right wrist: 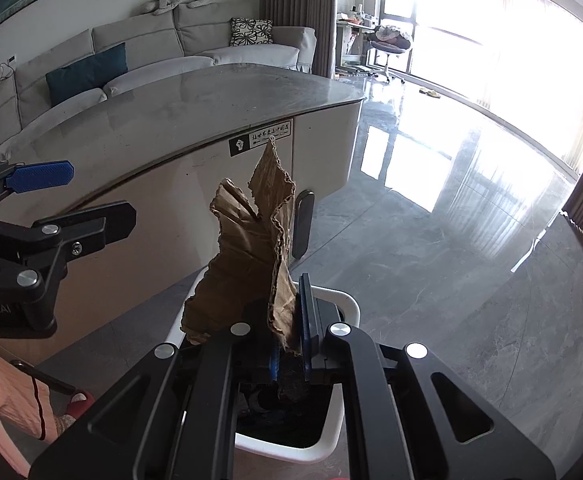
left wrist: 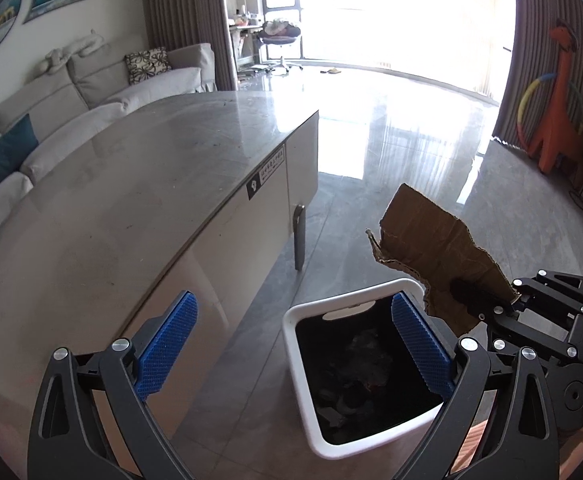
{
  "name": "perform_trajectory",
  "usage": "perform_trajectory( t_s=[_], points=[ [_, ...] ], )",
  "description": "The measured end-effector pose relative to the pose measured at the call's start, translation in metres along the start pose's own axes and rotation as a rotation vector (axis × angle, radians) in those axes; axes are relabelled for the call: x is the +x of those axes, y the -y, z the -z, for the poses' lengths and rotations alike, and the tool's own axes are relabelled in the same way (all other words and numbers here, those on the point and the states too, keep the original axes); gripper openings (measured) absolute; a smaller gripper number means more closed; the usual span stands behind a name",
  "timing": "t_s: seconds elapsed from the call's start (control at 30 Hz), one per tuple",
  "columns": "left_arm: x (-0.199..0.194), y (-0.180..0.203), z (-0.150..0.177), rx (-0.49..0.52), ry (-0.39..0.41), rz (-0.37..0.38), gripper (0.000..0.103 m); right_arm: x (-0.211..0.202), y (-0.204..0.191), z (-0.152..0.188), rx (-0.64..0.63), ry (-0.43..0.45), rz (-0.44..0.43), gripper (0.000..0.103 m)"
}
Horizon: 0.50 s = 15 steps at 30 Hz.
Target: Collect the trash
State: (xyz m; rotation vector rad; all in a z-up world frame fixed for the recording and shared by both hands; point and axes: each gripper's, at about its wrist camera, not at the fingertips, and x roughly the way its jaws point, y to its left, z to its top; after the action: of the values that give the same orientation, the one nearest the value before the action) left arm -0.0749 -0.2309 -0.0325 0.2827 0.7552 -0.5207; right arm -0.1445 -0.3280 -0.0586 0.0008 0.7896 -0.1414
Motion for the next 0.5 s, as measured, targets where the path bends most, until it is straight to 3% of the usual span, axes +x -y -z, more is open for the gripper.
perform_trajectory(
  t_s=[0.17,0.23,0.3,0.37,0.43,0.5],
  points=[
    [-0.006,-0.006,0.001,-0.007,0.006,-0.007,0.098,0.01,-0.003,0.003,-0.008,-0.031,-0.006,0.01],
    [-0.006,-0.007,0.001,-0.01,0.004,-0.006,0.098,0.011,-0.006,0.004,-0.013,-0.038,-0.008,0.019],
    [-0.006,-0.01,0.001,-0.014,0.003,-0.008,0.098,0.011,-0.006,0.003,-0.002,-0.033,-0.005,0.055],
    [-0.006,-0.011,0.0,-0.017,-0.002,-0.008,0.098,0.009,-0.008,0.0,-0.003,-0.014,0.022,0.081],
    [-0.005,-0.013,0.0,-0.02,-0.001,-0.006,0.098,0.005,-0.008,0.0,-0.014,0.018,0.06,0.096],
    [-0.005,-0.014,0.0,-0.02,0.0,-0.008,0.098,0.003,-0.009,-0.002,-0.031,0.031,0.089,0.099]
  ],
)
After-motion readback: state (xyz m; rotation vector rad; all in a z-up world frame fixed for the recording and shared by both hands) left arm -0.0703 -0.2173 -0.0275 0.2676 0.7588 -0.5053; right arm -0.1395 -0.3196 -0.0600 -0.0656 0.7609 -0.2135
